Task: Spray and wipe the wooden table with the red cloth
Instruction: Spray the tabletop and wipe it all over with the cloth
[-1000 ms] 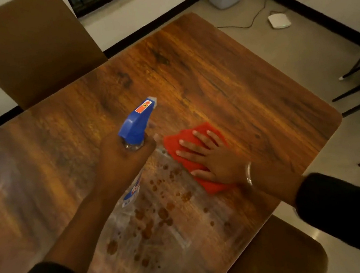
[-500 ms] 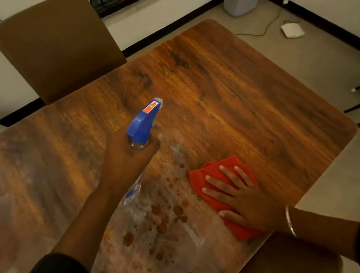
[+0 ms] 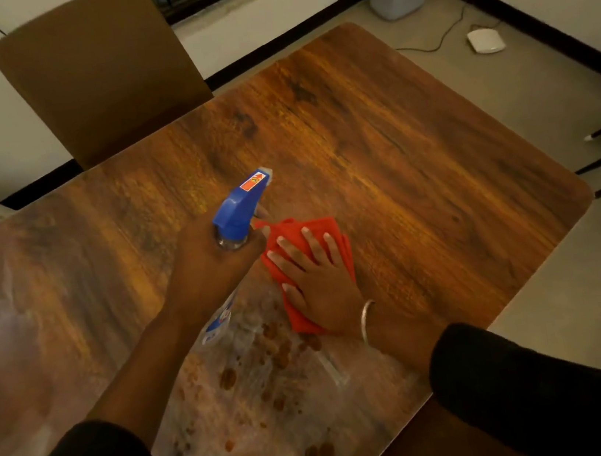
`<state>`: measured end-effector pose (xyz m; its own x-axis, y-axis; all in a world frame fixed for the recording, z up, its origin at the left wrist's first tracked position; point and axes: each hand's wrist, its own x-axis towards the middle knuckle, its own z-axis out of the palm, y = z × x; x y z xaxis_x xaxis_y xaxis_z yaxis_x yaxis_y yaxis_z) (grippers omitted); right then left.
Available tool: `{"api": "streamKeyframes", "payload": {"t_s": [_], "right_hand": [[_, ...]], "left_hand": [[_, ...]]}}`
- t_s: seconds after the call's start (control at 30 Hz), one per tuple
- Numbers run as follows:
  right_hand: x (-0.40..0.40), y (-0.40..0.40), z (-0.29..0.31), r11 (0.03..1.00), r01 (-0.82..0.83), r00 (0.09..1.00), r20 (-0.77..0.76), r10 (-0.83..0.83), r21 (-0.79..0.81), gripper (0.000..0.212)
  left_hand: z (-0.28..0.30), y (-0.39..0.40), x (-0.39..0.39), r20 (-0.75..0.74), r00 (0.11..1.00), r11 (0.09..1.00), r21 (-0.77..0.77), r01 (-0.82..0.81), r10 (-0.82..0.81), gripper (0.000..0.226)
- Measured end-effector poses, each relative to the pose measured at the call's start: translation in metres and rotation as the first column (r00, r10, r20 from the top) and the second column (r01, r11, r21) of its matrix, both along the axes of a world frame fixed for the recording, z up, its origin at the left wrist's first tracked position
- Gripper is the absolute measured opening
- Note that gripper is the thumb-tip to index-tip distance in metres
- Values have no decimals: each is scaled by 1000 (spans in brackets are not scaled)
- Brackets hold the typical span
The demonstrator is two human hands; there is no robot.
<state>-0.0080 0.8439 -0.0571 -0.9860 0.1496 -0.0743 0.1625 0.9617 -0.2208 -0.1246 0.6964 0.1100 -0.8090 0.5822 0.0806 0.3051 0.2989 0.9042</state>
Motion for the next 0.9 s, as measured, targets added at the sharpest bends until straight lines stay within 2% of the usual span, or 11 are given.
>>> {"api": "streamKeyframes", "payload": {"t_s": [0.1,0.2,0.3,0.37,0.47,0.57,0.67,0.77,0.83,0.9], "right_hand": [[4,19,3,999,-36,999,29,35,23,58],[-42,37,10,986,164,984,73,-163,-8,60],[-71,20,9,936,342,936,117,-331,-83,61],[-64,-7,9,948,311,946,123,-301,-68,63],[-31,-39,10,997,73,990,121,-70,-25,65],[-20,-10,13,1000,-21,988,150,23,-12,61],[-22,27,17,984,178,969,172,-177,7,62],[-11,11,17,910,415,901,140,-411,2,61],[14,-26,13,905,424,899,117,-421,0,62],[55,-66,7,956,290,954,89,-286,-36,63]], "left_hand": [[1,-6,0,8,999,1000,2,31,-31,10],[0,-12,-2,0,999,998,-9,55,-55,17],[1,-18,1,-32,997,998,-15,66,-66,11],[1,-21,6,-27,999,999,-24,43,-44,12],[5,-22,10,11,998,998,-26,55,-55,18],[15,-22,14,13,994,994,-31,105,-105,27],[19,-31,15,7,993,993,-27,115,-115,21],[20,-44,13,-1,994,994,-21,106,-106,22],[18,-51,13,3,994,994,-20,107,-107,19],[15,-58,19,35,995,995,-11,97,-96,17]]}}
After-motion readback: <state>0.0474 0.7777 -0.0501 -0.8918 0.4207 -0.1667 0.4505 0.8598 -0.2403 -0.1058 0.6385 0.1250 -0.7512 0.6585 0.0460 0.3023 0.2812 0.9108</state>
